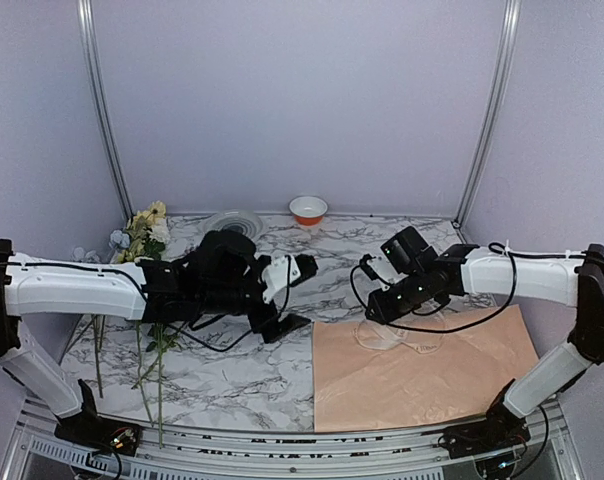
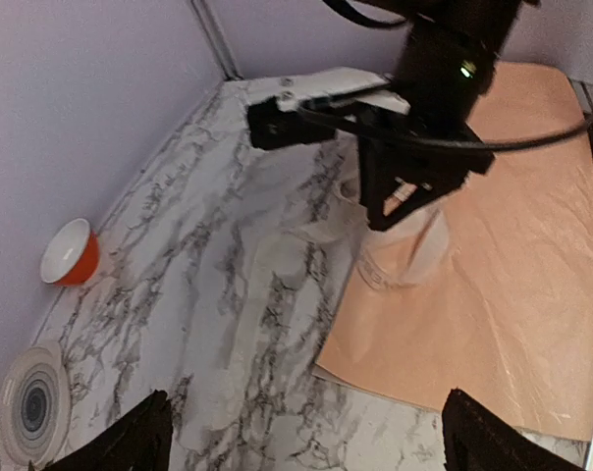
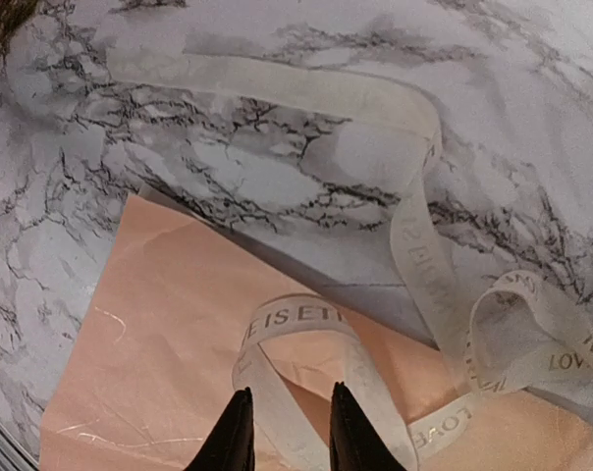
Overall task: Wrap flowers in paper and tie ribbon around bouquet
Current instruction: Move the ribbon to the corner of the board, then pick up the corner of the folded wrapping paper from the center of the board, then pass from the right arm to the left, then flatten out the folded wrapping paper at the center of the board.
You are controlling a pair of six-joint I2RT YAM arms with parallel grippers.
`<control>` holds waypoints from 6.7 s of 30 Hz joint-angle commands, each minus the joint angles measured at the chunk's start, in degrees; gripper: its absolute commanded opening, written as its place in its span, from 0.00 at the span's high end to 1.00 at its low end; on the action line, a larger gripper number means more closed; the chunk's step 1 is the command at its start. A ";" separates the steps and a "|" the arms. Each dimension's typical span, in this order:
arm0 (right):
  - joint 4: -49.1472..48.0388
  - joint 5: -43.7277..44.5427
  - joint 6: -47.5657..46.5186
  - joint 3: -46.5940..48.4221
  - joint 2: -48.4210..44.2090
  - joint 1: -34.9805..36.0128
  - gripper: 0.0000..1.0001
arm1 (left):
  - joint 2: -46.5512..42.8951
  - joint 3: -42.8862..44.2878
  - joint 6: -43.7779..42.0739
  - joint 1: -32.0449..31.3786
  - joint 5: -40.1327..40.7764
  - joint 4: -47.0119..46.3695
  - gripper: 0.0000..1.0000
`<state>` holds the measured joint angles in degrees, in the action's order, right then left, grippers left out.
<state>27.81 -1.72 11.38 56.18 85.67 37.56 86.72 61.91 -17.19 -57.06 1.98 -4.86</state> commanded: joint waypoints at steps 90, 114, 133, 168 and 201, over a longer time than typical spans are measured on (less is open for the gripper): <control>12.61 -2.10 -5.42 34.39 36.23 8.57 0.39 | 4.38 9.77 14.65 4.50 15.23 16.96 0.06; 12.77 -6.18 -7.17 46.89 24.73 8.58 1.00 | -2.14 5.73 11.00 5.43 13.12 12.05 0.08; 1.17 -22.35 -6.79 37.79 7.75 10.11 1.00 | -4.23 -4.14 -0.27 7.13 -14.96 -2.61 0.01; -3.31 -6.08 0.95 14.03 -16.55 -18.60 0.04 | -12.65 14.21 -23.56 -1.61 42.92 -8.15 1.00; -4.86 15.12 -6.48 9.26 -20.70 -27.87 0.05 | 15.85 -0.85 -22.53 -23.54 -9.82 3.64 1.00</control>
<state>27.90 27.03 8.10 64.69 65.34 9.93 101.62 58.87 -36.93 -79.66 -1.21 -1.23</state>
